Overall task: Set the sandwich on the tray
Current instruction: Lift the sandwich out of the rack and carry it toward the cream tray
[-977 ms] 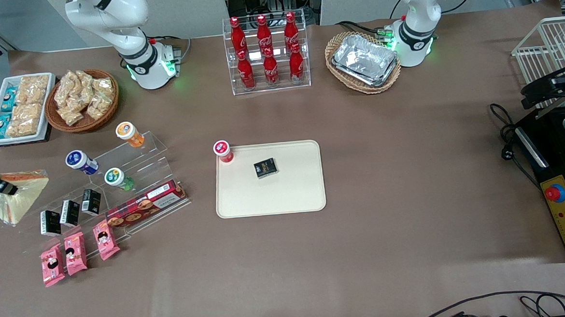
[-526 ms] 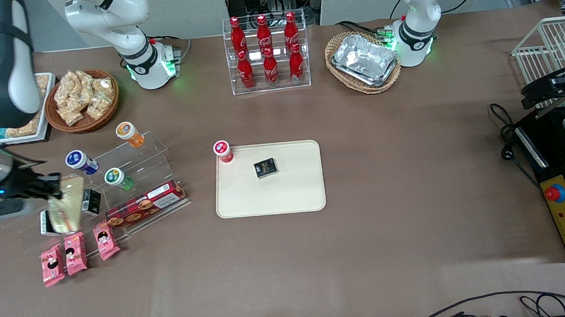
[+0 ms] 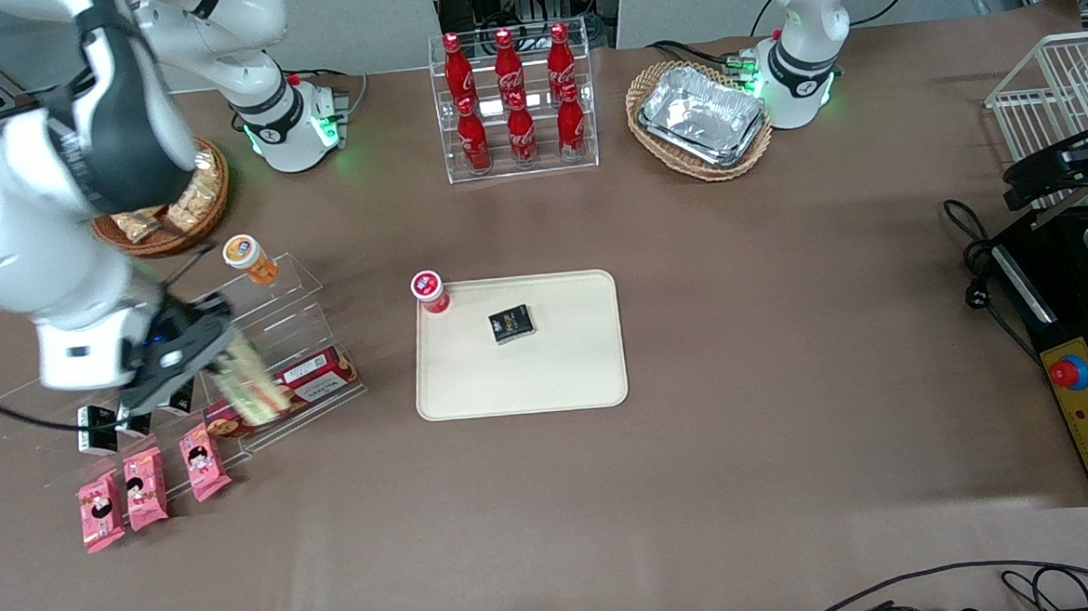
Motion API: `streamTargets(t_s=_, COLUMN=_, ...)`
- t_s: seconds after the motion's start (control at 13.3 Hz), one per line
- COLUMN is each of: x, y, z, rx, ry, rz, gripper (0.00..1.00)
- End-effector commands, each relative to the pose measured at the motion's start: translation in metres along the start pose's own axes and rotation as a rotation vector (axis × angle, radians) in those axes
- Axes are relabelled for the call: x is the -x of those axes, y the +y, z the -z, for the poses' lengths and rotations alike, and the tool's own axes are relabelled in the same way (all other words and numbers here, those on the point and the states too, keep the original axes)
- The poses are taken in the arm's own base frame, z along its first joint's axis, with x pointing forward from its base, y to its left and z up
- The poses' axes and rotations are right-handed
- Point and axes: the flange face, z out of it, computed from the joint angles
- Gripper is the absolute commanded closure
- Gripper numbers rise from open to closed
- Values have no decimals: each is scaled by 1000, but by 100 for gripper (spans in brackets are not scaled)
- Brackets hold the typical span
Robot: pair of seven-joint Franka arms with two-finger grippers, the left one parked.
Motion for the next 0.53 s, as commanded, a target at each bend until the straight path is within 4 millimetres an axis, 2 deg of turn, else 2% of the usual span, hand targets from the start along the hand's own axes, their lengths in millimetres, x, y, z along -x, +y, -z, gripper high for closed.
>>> streamTargets(t_s=0.0, x=-57, y=-57, z=-11, rx=-11, ry=54, rz=256, gripper=78)
streamTargets(t_s=0.15, x=-86, y=-97, z=-22, rx=0, ry=77, rz=393, gripper=77)
streamTargets(t_s=0.3, x=-111, y=-138, z=-47, rx=9, ry=56, rz=486, gripper=77)
streamTargets(t_s=0.38, x=-122, y=-159, z=-65, rx=6, ry=32, rz=533, gripper=77)
streamTargets(t_s=0.45, x=-133, y=-186, z=-75, rx=29, ry=12, rz=591, gripper=77)
